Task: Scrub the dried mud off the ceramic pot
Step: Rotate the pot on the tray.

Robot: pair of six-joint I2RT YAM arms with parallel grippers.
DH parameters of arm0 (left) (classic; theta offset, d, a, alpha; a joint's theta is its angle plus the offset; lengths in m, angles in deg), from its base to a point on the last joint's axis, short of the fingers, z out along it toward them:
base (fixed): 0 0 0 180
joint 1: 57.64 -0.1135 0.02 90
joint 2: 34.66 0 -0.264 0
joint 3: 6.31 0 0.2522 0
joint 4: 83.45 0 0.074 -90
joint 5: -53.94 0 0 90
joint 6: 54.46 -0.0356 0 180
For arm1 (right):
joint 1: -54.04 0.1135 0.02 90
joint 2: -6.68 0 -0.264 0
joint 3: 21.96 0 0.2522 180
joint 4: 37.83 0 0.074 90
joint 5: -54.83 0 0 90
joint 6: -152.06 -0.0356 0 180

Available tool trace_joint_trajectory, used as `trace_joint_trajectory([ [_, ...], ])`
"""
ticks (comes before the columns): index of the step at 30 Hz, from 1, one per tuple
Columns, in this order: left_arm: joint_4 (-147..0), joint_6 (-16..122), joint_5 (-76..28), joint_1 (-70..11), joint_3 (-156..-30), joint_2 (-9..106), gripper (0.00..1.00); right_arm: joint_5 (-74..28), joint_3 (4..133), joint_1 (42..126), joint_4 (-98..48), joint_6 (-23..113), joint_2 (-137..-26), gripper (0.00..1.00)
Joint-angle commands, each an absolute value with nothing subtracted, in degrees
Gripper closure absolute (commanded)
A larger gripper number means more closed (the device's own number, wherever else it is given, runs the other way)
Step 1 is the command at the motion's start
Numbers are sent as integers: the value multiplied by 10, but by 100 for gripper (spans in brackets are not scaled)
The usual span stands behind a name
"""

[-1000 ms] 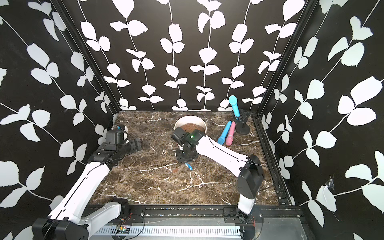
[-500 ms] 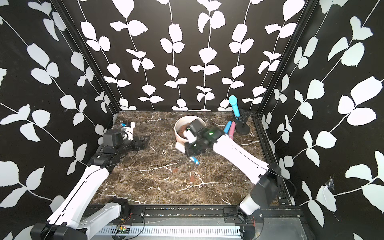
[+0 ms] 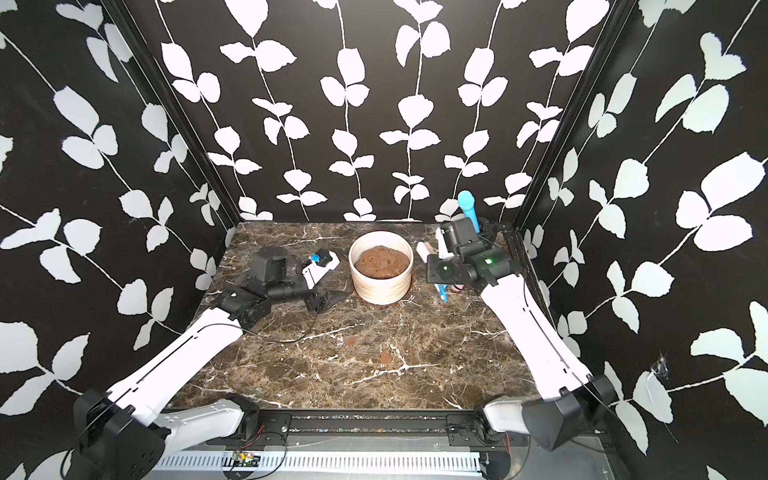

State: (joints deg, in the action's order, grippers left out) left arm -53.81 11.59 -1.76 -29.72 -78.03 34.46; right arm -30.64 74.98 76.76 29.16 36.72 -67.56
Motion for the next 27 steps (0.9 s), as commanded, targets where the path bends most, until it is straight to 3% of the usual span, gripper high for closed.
trace_joint_trajectory([
  [1,-552,-18,98,-296,-825,397,20,-318,723,766,242,369,-646,100],
  [5,-533,-85,174,-290,-895,483,22,-322,720,763,237,389,-635,100],
  [12,-257,-266,96,-274,-1091,639,33,-332,706,758,255,413,-614,100],
  [14,-257,-252,67,-268,-1102,648,40,-319,699,756,262,419,-609,100],
  [21,-259,-238,0,-255,-1088,651,41,-273,685,746,266,419,-615,100],
  [25,-239,-237,-56,-254,-1121,679,52,-255,692,743,262,420,-626,100],
  [27,-229,-229,-67,-254,-1143,694,52,-248,694,743,262,418,-630,100],
])
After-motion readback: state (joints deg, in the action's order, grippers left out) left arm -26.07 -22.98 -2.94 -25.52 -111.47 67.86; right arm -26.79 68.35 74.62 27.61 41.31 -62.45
